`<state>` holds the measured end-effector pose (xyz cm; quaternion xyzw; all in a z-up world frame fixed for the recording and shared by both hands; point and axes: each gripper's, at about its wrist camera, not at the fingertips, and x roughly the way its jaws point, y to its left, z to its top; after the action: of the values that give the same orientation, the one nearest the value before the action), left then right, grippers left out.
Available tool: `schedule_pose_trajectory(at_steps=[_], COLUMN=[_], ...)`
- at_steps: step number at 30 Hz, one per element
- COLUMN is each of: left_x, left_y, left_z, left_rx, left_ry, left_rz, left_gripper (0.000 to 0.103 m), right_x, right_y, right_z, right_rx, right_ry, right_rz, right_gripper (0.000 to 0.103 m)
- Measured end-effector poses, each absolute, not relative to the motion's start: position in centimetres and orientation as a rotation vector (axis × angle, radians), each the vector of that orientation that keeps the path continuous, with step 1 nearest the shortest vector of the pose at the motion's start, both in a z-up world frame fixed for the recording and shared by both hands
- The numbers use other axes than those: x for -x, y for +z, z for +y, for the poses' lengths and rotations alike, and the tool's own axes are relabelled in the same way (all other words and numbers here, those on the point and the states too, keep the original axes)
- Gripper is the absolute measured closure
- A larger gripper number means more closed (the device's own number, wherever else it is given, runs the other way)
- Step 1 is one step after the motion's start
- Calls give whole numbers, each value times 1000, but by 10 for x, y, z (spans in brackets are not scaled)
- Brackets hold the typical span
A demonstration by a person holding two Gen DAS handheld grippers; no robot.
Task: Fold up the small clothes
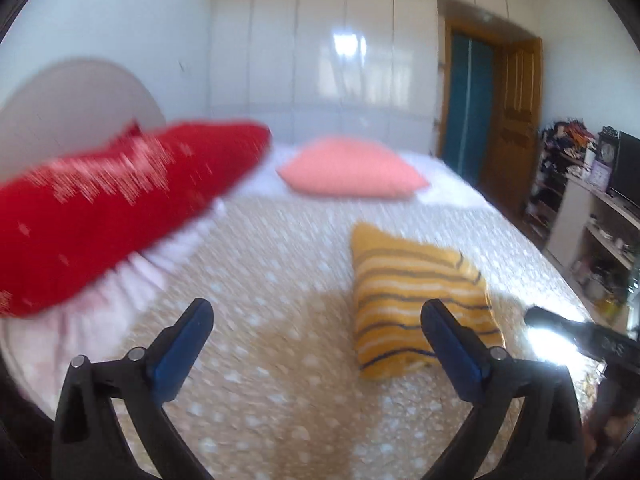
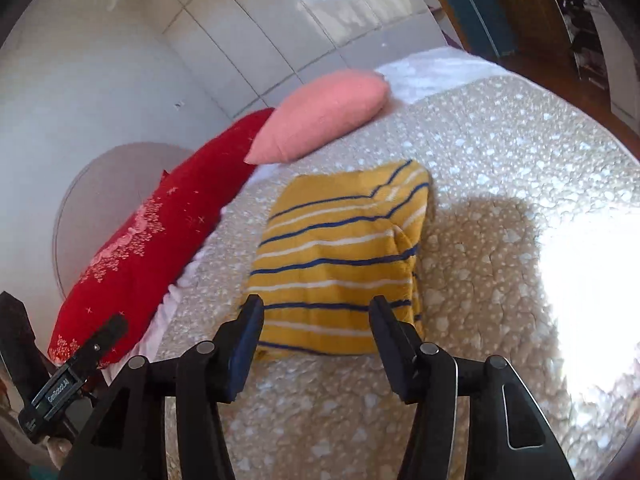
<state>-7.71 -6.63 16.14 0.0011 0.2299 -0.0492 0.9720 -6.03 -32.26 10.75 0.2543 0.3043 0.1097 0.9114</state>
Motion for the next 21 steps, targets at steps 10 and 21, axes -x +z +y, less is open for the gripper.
schedule_pose_trajectory(at_steps=[10,21], left_x=[177,190], left_y=[209,168], left_z=[-70,-60], left_rx=[0,74], left_ry=[-51,-128], left_rz=[368,581], left_gripper=[0,0], right_x=[150,186], right_y=[135,107], right_z=[-277,-267], right_rx=[-442,-411], right_ry=[155,47], right_rz=[554,695], right_gripper=[24,21])
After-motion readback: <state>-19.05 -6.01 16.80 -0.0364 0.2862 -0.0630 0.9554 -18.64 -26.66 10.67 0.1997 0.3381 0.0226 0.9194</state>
